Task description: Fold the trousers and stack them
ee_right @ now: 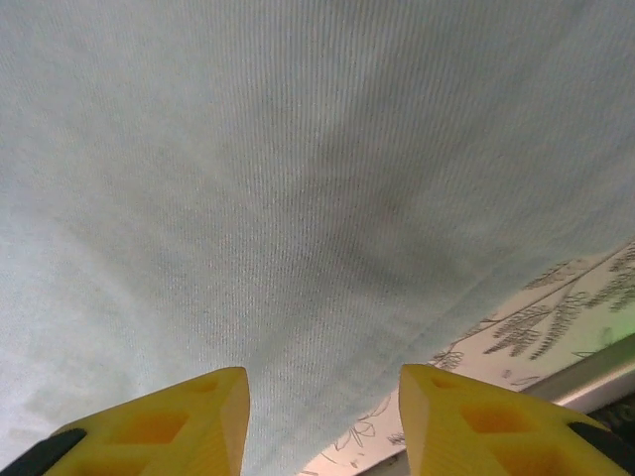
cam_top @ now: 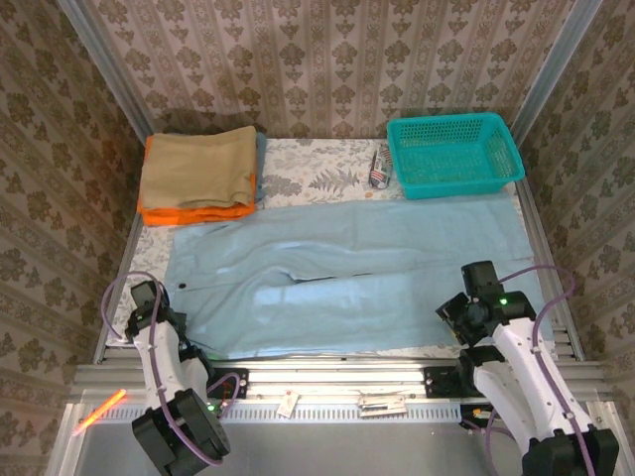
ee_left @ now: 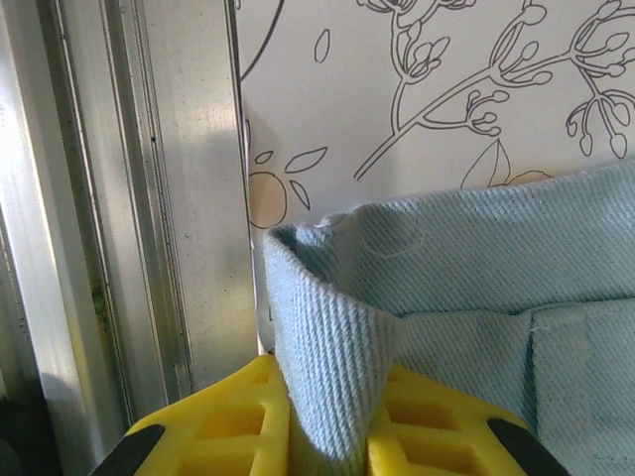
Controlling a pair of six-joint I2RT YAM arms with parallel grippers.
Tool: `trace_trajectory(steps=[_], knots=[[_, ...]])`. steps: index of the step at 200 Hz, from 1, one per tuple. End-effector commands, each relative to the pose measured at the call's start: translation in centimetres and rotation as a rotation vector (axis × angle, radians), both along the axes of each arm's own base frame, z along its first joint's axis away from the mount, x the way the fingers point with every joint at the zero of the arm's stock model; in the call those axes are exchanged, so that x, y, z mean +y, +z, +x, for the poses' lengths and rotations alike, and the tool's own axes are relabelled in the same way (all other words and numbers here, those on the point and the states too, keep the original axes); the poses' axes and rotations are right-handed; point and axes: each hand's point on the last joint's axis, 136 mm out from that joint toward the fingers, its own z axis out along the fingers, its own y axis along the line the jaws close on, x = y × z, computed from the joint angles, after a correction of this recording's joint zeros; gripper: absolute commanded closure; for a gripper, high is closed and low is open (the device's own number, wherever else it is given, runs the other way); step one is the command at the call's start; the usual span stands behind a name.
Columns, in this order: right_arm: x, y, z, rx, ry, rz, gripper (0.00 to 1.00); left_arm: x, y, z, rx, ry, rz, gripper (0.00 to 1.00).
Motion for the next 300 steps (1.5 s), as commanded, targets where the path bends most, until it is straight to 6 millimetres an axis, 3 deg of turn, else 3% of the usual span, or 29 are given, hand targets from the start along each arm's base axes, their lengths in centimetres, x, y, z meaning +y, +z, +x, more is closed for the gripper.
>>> trace_trajectory(steps=[1, 77, 128, 167, 199, 222, 262, 300], knots=[[1.1, -2.1, -3.3, 0.175, -0.083, 0.034, 0.59, -2.8, 5.4, 10.9, -0.499, -0.2, -0.124, 1.0], [3.8, -1.7, -1.9, 0.133, -0.102, 0.034, 0.55, -3.0, 7.0, 11.5, -0.508, -0.214, -0.102, 1.0], [4.9, -3.1, -3.0, 0.162, -0.098, 0.013, 0.55, -3.3, 6.7, 11.3, -0.501, -0.222, -0.107, 1.0], [5.2, -4.3, -2.8, 0.168, -0.059, -0.032, 0.64, -3.5, 6.8, 11.5, -0.507, -0.227, -0.113, 1.0], [5.2, -5.0, -2.3, 0.163, -0.041, -0.048, 0.84, -3.7, 7.3, 11.7, -0.517, -0.23, -0.12, 1.0], [4.8, -3.4, -1.4, 0.109, 0.0, -0.087, 1.0, -4.1, 8.7, 12.3, -0.539, -0.252, -0.131, 1.0], [3.9, 0.3, 0.3, -0.037, 0.063, -0.115, 1.0, -5.0, 11.3, 12.3, -0.561, -0.307, -0.119, 1.0], [3.3, 4.6, 1.7, -0.156, 0.144, -0.132, 1.0, -5.9, 13.7, 11.1, -0.571, -0.336, -0.103, 1.0]])
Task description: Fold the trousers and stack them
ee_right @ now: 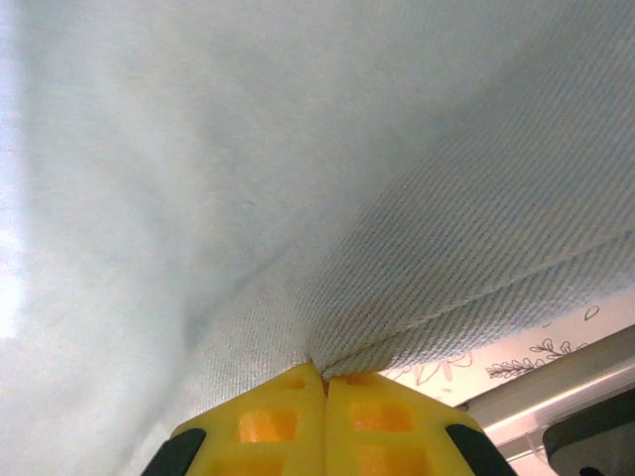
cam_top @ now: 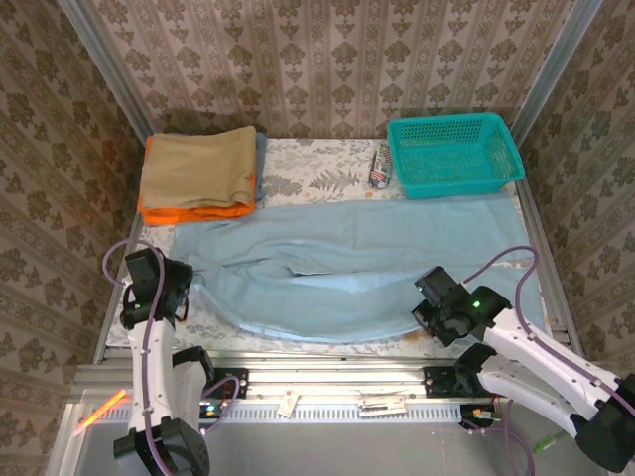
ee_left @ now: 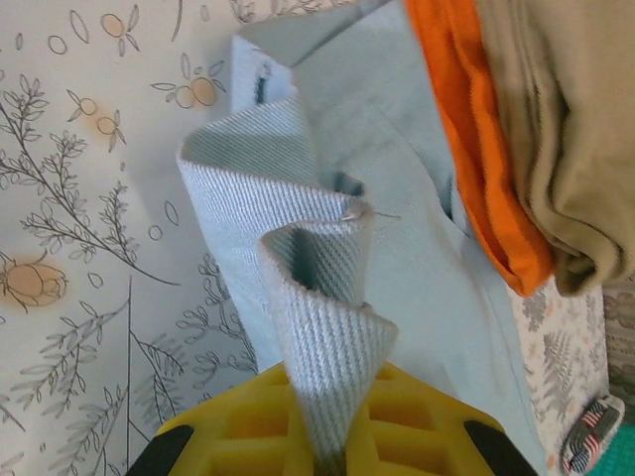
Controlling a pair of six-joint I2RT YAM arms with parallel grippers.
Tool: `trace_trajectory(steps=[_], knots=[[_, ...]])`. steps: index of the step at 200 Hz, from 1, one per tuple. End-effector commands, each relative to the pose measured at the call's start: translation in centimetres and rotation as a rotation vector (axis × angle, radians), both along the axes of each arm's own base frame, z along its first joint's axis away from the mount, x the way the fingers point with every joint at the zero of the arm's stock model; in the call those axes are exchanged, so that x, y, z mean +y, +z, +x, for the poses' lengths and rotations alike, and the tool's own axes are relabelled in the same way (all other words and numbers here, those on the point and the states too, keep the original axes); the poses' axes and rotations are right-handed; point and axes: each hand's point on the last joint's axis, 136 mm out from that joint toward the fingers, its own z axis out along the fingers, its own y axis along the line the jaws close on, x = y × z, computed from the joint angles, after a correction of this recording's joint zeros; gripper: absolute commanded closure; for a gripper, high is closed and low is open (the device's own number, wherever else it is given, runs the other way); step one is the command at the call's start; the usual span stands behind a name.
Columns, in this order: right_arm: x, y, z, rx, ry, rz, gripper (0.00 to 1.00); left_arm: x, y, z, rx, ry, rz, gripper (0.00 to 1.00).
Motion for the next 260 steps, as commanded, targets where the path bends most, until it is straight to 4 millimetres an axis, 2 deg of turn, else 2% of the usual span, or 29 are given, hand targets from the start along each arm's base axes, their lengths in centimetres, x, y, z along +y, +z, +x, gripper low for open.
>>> trace_trajectory(steps=[1, 36, 51, 83, 127, 149, 176, 196, 235, 260], knots=[[-2.3, 2.8, 0.7, -0.081, 0.052, -0.115, 1.0, -0.6, 2.0, -1.0, -0.006, -0.015, 0.008, 1.0], [-2.8, 7.8, 2.2, -0.213, 0.122, -0.126, 1.0, -0.4, 5.1, -2.8, -0.038, 0.012, 0.055, 1.0], [-2.2, 9.6, 2.9, -0.268, 0.167, -0.099, 1.0, -0.2, 6.2, -3.6, -0.047, 0.023, 0.072, 1.0], [-0.5, 11.9, 4.1, -0.306, 0.258, 0.021, 1.0, 0.0, 8.6, -5.2, -0.075, 0.056, 0.097, 1.0], [-1.3, 15.1, 5.7, -0.415, 0.309, -0.021, 1.0, 0.4, 11.2, -7.4, -0.102, 0.09, 0.139, 1.0], [-1.4, 14.8, 8.6, -0.429, 0.302, -0.032, 1.0, 0.7, 11.7, -6.5, -0.114, 0.089, 0.15, 1.0], [-1.5, 14.7, 13.5, -0.453, 0.29, -0.033, 1.0, 1.5, 11.0, -3.2, -0.057, 0.064, 0.17, 1.0], [-1.9, 14.2, 16.3, -0.432, 0.294, -0.037, 1.0, 2.2, 10.1, -0.9, -0.012, 0.045, 0.194, 1.0], [-3.7, 11.1, 21.0, -0.343, 0.276, -0.078, 1.0, 3.6, 7.9, 2.5, 0.06, 0.037, 0.216, 1.0], [-4.6, 9.3, 23.9, -0.3, 0.271, -0.081, 1.0, 4.7, 6.6, 3.9, 0.1, 0.049, 0.226, 1.0]])
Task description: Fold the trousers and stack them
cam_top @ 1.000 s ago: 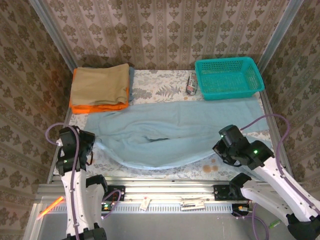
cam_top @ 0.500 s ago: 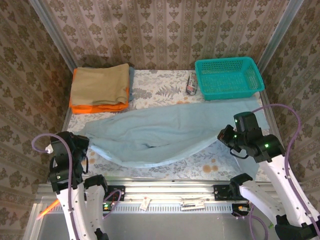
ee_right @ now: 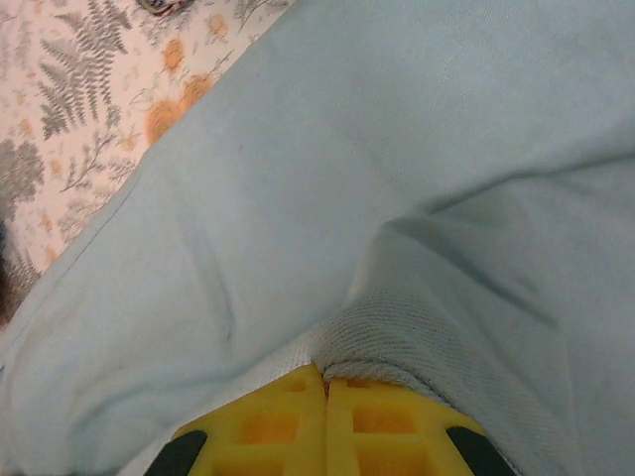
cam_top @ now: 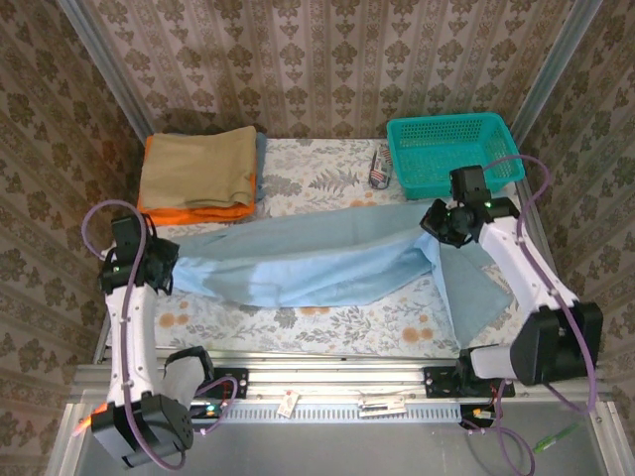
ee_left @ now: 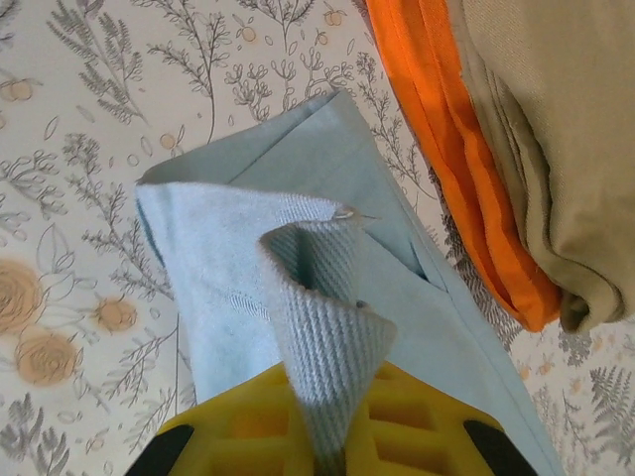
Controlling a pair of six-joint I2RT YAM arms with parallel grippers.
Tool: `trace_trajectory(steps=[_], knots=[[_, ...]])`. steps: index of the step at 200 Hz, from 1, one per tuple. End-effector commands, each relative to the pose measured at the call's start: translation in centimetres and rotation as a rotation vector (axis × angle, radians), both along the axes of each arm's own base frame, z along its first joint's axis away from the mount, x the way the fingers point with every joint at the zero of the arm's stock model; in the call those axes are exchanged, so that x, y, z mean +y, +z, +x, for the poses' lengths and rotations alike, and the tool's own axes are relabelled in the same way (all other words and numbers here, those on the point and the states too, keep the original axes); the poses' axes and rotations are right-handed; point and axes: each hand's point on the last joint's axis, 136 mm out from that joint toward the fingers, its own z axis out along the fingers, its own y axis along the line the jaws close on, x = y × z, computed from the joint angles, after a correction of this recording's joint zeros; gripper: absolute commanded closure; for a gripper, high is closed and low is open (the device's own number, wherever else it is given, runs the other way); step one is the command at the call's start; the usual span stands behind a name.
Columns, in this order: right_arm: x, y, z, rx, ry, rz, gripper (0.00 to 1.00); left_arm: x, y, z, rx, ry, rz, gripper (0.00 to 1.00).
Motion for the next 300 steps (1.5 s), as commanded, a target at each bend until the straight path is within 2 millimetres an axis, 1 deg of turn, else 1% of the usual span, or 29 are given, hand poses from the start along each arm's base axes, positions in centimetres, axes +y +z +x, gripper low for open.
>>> trace_trajectory(steps=[1, 35, 47, 76, 89, 123, 137, 149, 157, 161, 166, 168, 169, 170, 176, 186, 197, 203, 206, 223, 226, 230, 231, 243, 250, 261, 271, 286, 300], knots=[[-1.0, 0.2, 3.6, -0.049, 0.013, -0.032, 1.0, 2.0, 1.4, 2.3, -0.058, 0.012, 0.074, 1.0], [-1.0, -1.6, 6.5, 0.001, 0.03, -0.035, 1.0, 3.3, -0.9, 4.1, 0.005, 0.025, 0.08, 1.0], [-1.3, -2.0, 7.4, 0.008, 0.026, -0.049, 1.0, 3.7, -1.1, 4.7, 0.01, 0.027, 0.1, 1.0], [-1.2, -3.0, 9.6, 0.03, 0.047, -0.061, 1.0, 4.5, -1.8, 5.2, 0.018, 0.049, 0.13, 1.0], [-1.4, -3.4, 10.5, 0.034, 0.044, -0.07, 1.0, 4.7, -2.2, 5.7, 0.033, 0.046, 0.134, 1.0], [-0.3, -4.6, 12.6, 0.063, 0.089, -0.043, 1.0, 4.9, -4.0, 6.5, 0.07, 0.04, 0.126, 1.0], [-0.4, -5.1, 13.3, 0.08, 0.097, -0.051, 0.98, 4.9, -4.8, 6.9, 0.083, 0.037, 0.119, 1.0], [-0.4, -5.1, 13.7, 0.079, 0.099, -0.053, 0.94, 5.0, -5.5, 7.4, 0.095, 0.03, 0.115, 0.97], [-0.5, -4.9, 14.0, 0.071, 0.097, -0.054, 0.9, 5.0, -5.8, 7.8, 0.103, 0.02, 0.115, 0.93], [-0.4, -4.7, 14.0, 0.065, 0.099, -0.054, 0.87, 5.1, -6.0, 7.9, 0.107, 0.015, 0.115, 0.88], [-0.4, -4.4, 14.1, 0.057, 0.1, -0.053, 0.85, 5.1, -6.0, 8.3, 0.11, 0.007, 0.113, 0.8], [-0.3, -4.3, 14.1, 0.055, 0.101, -0.05, 0.84, 5.1, -6.0, 8.4, 0.111, 0.003, 0.112, 0.75], [-0.3, -4.3, 14.1, 0.055, 0.102, -0.048, 0.83, 5.1, -6.0, 8.5, 0.112, 0.0, 0.112, 0.75], [-0.3, -4.3, 14.1, 0.053, 0.103, -0.047, 0.82, 5.1, -6.1, 8.5, 0.113, -0.001, 0.111, 0.7], [-0.1, -4.0, 13.9, 0.05, 0.106, -0.042, 0.78, 5.0, -6.1, 8.9, 0.118, -0.013, 0.104, 0.59], [0.1, -3.3, 13.5, 0.039, 0.111, -0.045, 0.71, 4.8, -6.0, 9.3, 0.127, -0.028, 0.091, 0.37], [0.3, -2.8, 12.7, 0.025, 0.116, -0.047, 0.7, 4.3, -5.6, 9.5, 0.117, -0.046, 0.076, 0.22], [0.5, -2.5, 12.1, 0.016, 0.114, -0.05, 0.69, 4.1, -5.1, 9.5, 0.105, -0.049, 0.077, 0.11], [0.5, -2.3, 11.8, 0.01, 0.113, -0.051, 0.69, 3.9, -4.9, 9.5, 0.098, -0.053, 0.082, 0.07], [1.3, -1.7, 9.7, -0.019, 0.117, -0.043, 0.67, 3.2, -3.7, 8.7, 0.072, -0.068, 0.105, 0.04], [1.5, -1.6, 9.3, -0.023, 0.119, -0.043, 0.66, 3.0, -3.6, 8.5, 0.072, -0.071, 0.106, 0.01], [1.8, -1.7, 8.9, -0.024, 0.123, -0.043, 0.66, 2.7, -3.5, 8.3, 0.07, -0.079, 0.106, 0.0], [1.9, -1.5, 8.7, -0.031, 0.125, -0.043, 0.66, 2.6, -3.5, 8.2, 0.069, -0.082, 0.105, 0.0], [3.0, -1.5, 7.1, -0.037, 0.151, -0.047, 0.65, 1.0, -3.6, 7.4, 0.062, -0.139, 0.094, 0.0], [3.7, -1.5, 6.2, -0.042, 0.175, -0.058, 0.64, -0.2, -3.8, 7.0, 0.057, -0.179, 0.09, 0.0], [5.4, -1.8, 4.9, -0.033, 0.224, -0.081, 0.64, -2.5, -4.6, 6.2, 0.048, -0.244, 0.082, 0.01], [7.4, -2.4, 4.0, -0.025, 0.279, -0.08, 0.64, -4.8, -5.6, 5.6, 0.035, -0.309, 0.069, 0.04], [10.4, -3.0, 3.4, -0.012, 0.348, -0.086, 0.65, -8.1, -6.9, 4.9, 0.023, -0.408, 0.055, 0.08], [13.3, -4.0, 3.1, 0.008, 0.418, -0.095, 0.68, -10.3, -8.0, 4.6, 0.02, -0.468, 0.047, 0.12]])
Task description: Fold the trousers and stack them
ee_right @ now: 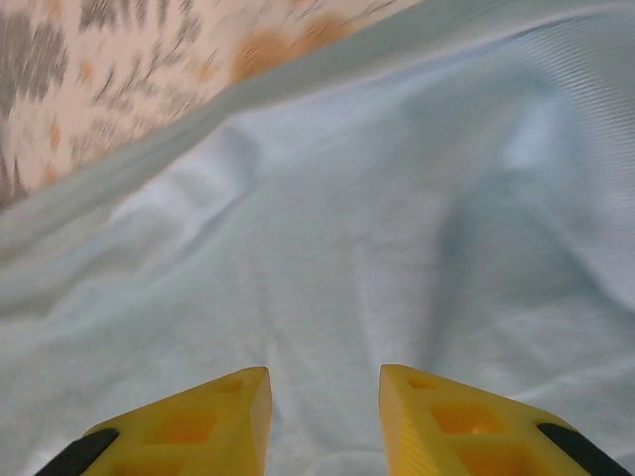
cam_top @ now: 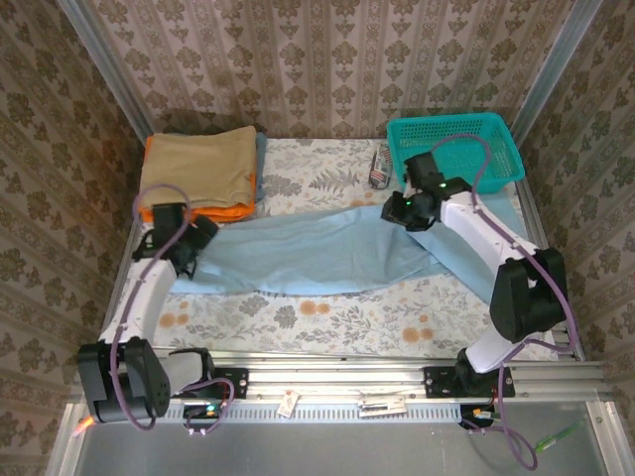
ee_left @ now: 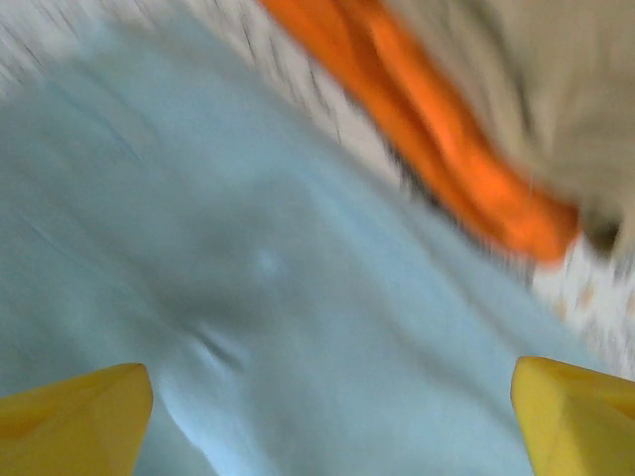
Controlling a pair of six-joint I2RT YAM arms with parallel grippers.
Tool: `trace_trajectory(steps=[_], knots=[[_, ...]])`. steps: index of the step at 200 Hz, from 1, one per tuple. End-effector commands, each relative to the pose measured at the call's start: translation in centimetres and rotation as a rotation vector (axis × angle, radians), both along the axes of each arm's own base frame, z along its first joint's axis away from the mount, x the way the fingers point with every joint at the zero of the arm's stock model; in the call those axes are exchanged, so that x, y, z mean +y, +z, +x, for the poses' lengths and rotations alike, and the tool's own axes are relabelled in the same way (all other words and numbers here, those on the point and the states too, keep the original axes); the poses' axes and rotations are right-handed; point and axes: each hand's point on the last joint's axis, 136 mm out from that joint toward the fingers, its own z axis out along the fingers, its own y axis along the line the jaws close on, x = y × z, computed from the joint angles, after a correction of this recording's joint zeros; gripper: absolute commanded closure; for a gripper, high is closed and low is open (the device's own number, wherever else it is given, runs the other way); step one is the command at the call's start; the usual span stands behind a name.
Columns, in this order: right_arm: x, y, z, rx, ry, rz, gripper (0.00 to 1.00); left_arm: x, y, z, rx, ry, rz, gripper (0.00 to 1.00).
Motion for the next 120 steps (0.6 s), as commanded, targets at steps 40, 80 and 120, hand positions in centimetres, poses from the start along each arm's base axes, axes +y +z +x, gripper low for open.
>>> trace_trajectory(steps=[40, 80, 120], knots=[[7.2, -8.0, -2.3, 0.151, 0.143, -0.132, 0.76, -4.9, -6.3, -1.6, 0.03, -0.082, -0.086, 0.15], [7.0, -12.4, -6.8, 0.253, 0.194, -0.196, 0.73, -1.5, -10.1, -3.9, 0.091, 0.075, -0.077, 0.13], [6.0, -13.7, -11.5, 0.318, 0.258, -0.233, 0.69, 1.2, -11.0, -6.4, 0.148, 0.157, -0.087, 0.13]])
